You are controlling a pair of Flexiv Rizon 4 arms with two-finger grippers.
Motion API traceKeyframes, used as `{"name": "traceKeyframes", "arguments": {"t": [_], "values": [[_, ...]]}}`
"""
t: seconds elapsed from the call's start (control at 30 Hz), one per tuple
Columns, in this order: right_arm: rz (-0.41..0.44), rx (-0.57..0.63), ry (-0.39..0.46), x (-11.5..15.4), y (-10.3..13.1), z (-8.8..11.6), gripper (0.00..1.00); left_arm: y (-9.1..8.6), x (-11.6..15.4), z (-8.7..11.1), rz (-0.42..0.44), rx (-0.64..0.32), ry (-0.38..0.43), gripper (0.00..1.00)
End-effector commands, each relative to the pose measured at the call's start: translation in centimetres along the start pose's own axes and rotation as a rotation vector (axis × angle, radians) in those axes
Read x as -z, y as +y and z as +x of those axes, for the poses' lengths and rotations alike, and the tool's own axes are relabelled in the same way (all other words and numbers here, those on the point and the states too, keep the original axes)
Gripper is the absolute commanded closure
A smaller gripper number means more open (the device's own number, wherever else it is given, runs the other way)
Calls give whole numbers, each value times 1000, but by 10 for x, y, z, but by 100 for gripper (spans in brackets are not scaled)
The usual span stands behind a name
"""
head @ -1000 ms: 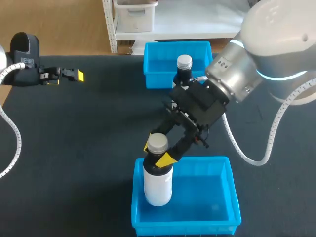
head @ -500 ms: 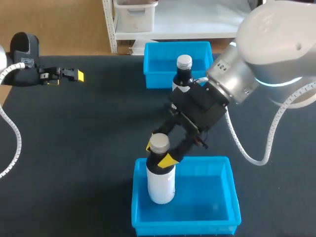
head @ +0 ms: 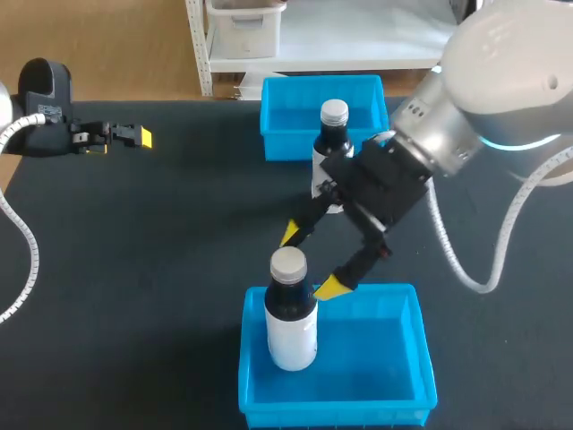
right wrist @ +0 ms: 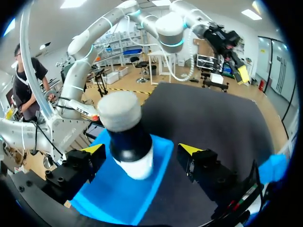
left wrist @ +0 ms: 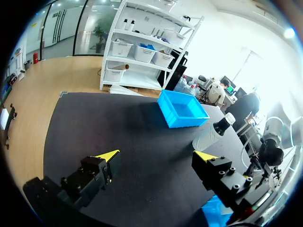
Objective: Pick up the bottle, and place it in the far bin if it is heavy, or in the near bin if it is light.
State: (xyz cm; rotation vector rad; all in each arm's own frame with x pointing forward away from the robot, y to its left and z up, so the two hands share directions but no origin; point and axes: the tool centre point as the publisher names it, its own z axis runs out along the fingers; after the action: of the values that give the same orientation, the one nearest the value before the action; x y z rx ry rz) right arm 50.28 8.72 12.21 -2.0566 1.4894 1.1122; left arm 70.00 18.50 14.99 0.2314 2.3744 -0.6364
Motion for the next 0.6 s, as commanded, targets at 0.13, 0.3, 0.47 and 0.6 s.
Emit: {"name": "traceKeyframes", "arguments": {"t": [0.13, 0.3, 0.47, 0.6], "values": [[127, -125, 24, 59, -16, 37, 0, 0, 0, 0, 0, 0, 0, 0], [289, -241, 23, 108, -47, 67, 0, 0, 0, 0, 0, 0, 0, 0], [419, -322, 1, 154, -78, 91, 0, 0, 0, 0, 0, 0, 0, 0], [483, -340, -13, 181, -106, 102, 0, 0, 0, 0, 0, 0, 0, 0]]}}
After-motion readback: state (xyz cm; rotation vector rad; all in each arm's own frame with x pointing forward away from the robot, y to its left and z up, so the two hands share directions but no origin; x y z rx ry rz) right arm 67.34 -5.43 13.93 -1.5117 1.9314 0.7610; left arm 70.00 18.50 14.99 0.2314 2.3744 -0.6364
